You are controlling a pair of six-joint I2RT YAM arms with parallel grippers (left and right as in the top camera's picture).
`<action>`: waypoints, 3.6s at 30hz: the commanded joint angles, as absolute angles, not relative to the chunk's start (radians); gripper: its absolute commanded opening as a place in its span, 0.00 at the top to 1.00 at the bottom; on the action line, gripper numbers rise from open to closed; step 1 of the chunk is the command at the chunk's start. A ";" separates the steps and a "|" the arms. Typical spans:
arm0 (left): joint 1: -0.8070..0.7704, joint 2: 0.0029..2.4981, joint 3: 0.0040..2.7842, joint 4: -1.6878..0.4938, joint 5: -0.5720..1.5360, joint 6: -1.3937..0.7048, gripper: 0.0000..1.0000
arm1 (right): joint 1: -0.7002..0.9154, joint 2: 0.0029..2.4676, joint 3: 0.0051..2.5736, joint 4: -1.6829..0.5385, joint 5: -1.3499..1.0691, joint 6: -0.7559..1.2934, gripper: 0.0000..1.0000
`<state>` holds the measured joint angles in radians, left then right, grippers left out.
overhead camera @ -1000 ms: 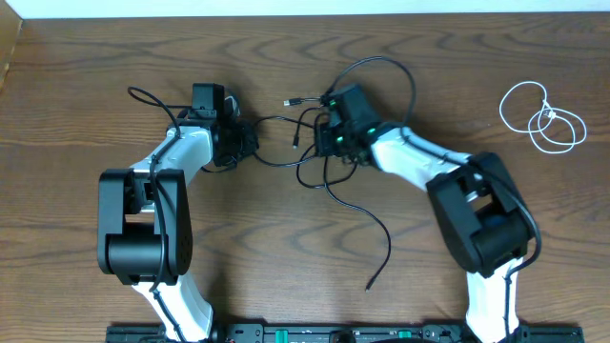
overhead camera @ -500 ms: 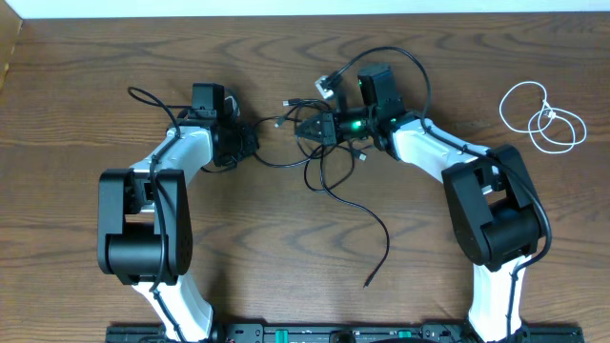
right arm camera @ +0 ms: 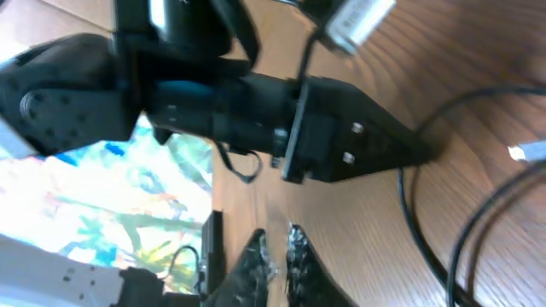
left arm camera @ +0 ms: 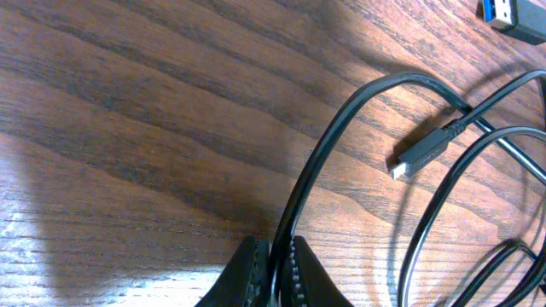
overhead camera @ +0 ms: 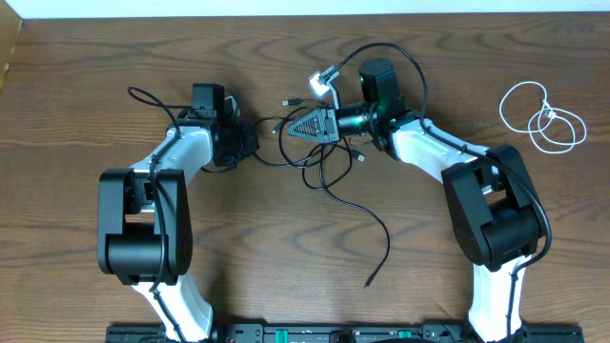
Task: Untangle cables
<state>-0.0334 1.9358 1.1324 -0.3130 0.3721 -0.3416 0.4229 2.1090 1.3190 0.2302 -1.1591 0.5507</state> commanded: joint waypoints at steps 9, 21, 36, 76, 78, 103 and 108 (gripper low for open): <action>-0.029 1.942 1.120 -0.317 0.381 -0.350 0.90 | 0.506 2.101 1.315 0.136 -0.784 0.516 0.52; -0.029 1.942 1.120 -0.318 0.381 -0.350 0.90 | 0.600 2.195 1.315 0.258 -0.417 0.591 0.55; -0.029 1.942 1.120 -0.318 0.381 -0.350 0.90 | 0.654 2.328 1.316 0.420 -0.316 0.617 0.58; -0.029 1.942 1.120 -0.316 0.381 -0.350 0.90 | 0.412 1.925 1.315 0.471 -1.166 0.514 0.99; -0.029 1.942 1.120 -0.316 0.381 -0.350 0.90 | 0.411 1.863 1.315 0.468 -1.161 0.495 0.99; -0.029 1.942 1.120 -0.316 0.381 -0.350 0.90 | 0.080 1.305 1.315 0.467 -1.132 0.474 0.99; -0.029 1.942 1.120 -0.316 0.381 -0.350 0.90 | 0.027 1.261 1.315 0.416 -1.132 0.477 0.99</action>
